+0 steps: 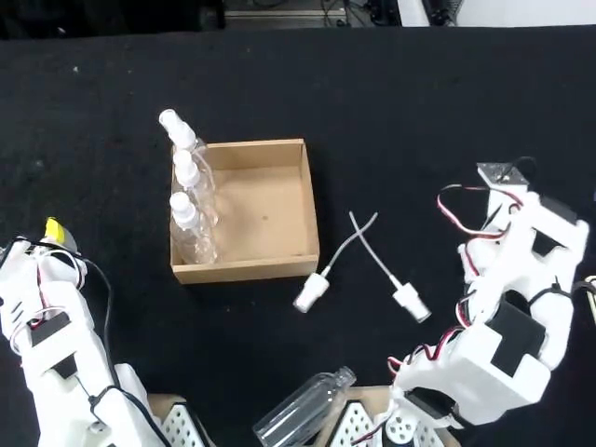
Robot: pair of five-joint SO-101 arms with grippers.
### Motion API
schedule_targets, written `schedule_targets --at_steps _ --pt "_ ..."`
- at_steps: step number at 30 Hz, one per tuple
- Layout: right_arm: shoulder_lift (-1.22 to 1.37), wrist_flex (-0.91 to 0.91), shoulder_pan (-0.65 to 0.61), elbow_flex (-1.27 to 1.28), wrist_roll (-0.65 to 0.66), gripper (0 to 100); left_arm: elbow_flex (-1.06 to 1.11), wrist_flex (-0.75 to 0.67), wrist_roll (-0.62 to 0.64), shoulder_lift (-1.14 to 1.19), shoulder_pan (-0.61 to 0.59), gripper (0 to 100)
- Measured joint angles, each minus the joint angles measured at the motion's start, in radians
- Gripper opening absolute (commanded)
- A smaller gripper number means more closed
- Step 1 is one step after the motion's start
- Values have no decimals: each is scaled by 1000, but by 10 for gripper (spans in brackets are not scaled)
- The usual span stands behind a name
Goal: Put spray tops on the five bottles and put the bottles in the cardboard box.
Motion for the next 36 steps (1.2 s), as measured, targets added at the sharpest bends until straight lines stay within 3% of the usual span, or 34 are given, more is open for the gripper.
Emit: schedule_targets --at_steps 4,9,13,18,20,22,26,30,36 --pt "0 -37 -3 6 0 6 0 0 0 0 0 197" --pt "0 -41 -3 -6 153 24 0 0 0 0 0 197" --pt "0 -41 14 -51 460 25 0 0 0 0 0 197" --pt "0 -41 167 -60 939 31 0 0 0 0 0 198" --pt "0 -41 230 -60 1108 74 0 0 0 0 0 198" --pt "0 -43 272 -60 1197 164 0 0 0 0 0 198" --pt "0 -44 307 -60 1231 322 0 0 0 0 0 198" --pt "0 -40 305 -60 1195 319 0 0 0 0 0 198" --pt "0 107 301 -118 988 316 0 0 0 0 0 198"
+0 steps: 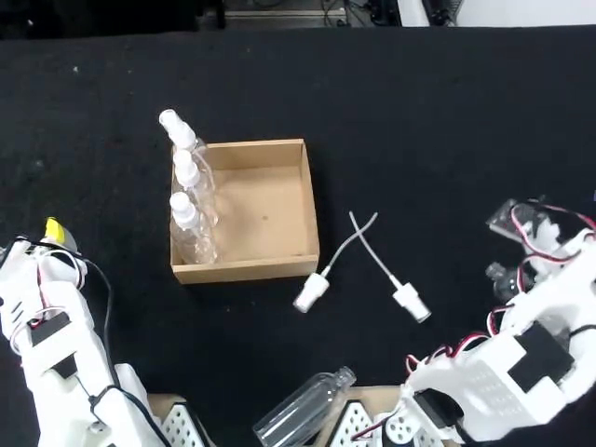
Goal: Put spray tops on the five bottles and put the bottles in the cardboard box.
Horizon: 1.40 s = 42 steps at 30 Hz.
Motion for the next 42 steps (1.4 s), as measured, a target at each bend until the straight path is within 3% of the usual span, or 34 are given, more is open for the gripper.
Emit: schedule_targets --at_steps 4,9,17,19,22,23,24,29,33,42 --pt "0 104 -46 -68 -81 318 0 0 0 0 0 198" --pt "8 107 -71 -68 -97 318 0 0 0 0 0 198" --pt "167 -78 -72 -32 -97 312 0 0 0 0 -2 198" --pt "193 -92 -72 -32 -97 250 0 0 0 0 0 198" --pt "203 -101 -72 -34 -97 34 0 0 0 0 0 198" --pt "203 -101 -72 -43 -98 4 0 0 0 0 0 198" --pt "204 -103 -72 -58 -98 38 0 0 0 0 0 198" --pt "196 -100 -72 -61 -98 9 0 0 0 0 0 198" --pt "133 12 -72 -68 -101 11 0 0 0 0 0 197" --pt "-213 219 -190 -69 -353 11 0 0 0 0 0 197"
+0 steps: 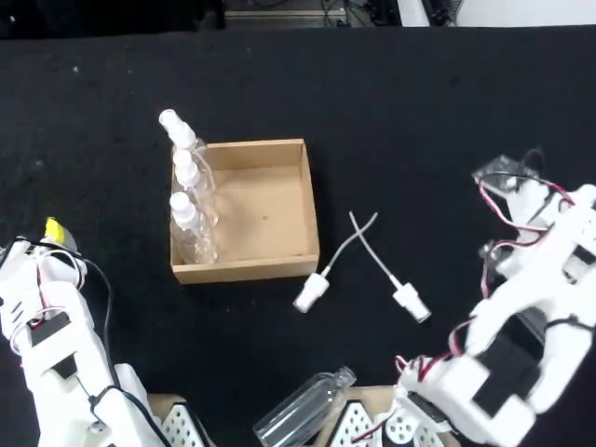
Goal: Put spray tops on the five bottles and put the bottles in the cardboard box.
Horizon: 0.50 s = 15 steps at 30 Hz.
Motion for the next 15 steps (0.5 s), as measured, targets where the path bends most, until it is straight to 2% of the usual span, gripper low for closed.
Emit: schedule_targets --at_steps 8,15 --pt "-178 29 -127 2 -264 11 0 0 0 0 0 197" --pt "-281 37 -199 71 -327 11 0 0 0 0 0 197"
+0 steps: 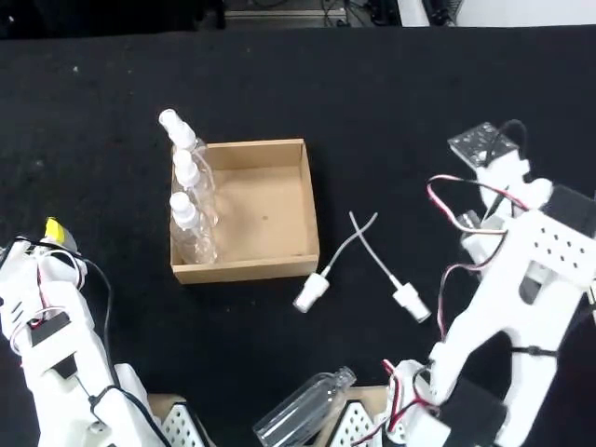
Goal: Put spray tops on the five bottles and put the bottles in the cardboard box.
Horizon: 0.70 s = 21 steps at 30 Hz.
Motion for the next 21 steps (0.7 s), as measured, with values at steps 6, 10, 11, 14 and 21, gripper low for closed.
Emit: schedule_targets --at_steps 6,10,11,14,21 --pt "-109 0 -38 66 -2 11 0 0 0 0 0 197" --pt "-160 0 -48 95 -2 11 0 0 0 0 0 197" --pt "-167 0 -48 100 -2 11 0 0 0 0 0 197" --pt "-173 0 -48 101 -2 11 0 0 0 0 0 197" --pt "-173 0 -48 101 -2 11 0 0 0 0 0 198"
